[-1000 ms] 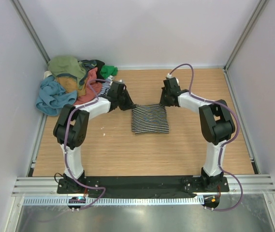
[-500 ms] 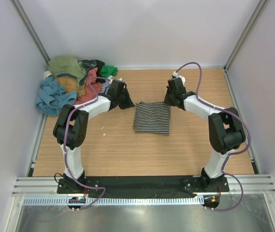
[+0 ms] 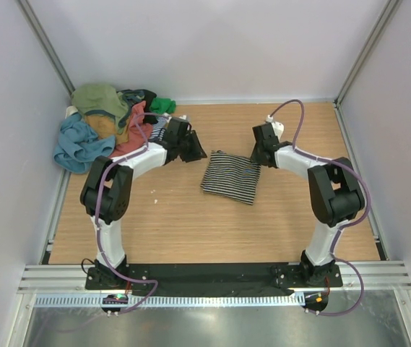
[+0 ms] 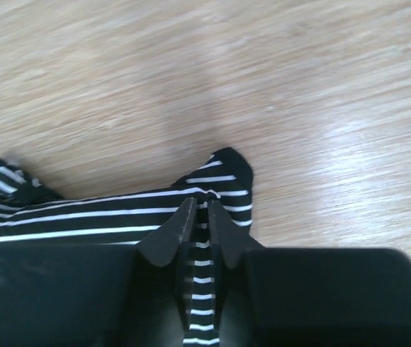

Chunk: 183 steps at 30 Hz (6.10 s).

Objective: Fold and stack the tank tops

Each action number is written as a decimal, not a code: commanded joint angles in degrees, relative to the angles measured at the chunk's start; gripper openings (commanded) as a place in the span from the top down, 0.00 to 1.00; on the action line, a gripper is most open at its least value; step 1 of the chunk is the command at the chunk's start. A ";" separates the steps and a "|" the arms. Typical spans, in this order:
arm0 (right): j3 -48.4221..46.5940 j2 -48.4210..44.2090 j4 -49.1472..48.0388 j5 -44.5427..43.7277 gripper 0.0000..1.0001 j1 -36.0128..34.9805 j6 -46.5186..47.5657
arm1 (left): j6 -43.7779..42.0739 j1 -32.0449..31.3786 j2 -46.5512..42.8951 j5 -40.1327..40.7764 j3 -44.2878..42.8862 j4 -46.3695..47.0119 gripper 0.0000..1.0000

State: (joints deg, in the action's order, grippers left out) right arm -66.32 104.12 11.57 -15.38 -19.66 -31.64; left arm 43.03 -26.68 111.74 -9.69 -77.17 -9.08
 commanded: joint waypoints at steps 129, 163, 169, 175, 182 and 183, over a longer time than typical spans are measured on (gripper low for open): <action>19.66 -11.22 -7.53 22.76 0.43 9.47 -3.69 | -0.66 2.06 -52.41 19.45 29.79 -17.80 0.23; 31.09 -23.97 -15.53 18.71 0.36 12.90 -4.66 | -1.45 2.59 -59.88 21.03 28.83 -25.46 0.23; 30.47 -20.18 -17.20 20.21 0.39 11.57 -4.84 | -1.98 2.59 -61.03 22.26 27.07 -27.56 0.23; 29.33 -18.07 -15.53 17.32 0.77 11.31 -5.28 | -2.24 2.59 -60.94 22.44 26.01 -28.36 0.23; 27.74 -19.38 -11.93 8.89 0.99 11.75 -6.50 | -2.86 2.51 -59.10 22.96 26.28 -27.48 0.23; 28.09 -20.00 -10.10 7.48 0.99 12.19 -6.94 | -2.69 2.85 -57.79 22.88 26.36 -27.05 0.23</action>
State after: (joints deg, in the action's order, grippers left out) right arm -36.38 85.86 -1.50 -0.27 -8.12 -37.76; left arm 41.34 -24.34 52.25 11.99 -48.88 -37.12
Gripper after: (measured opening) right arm 0.053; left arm 0.767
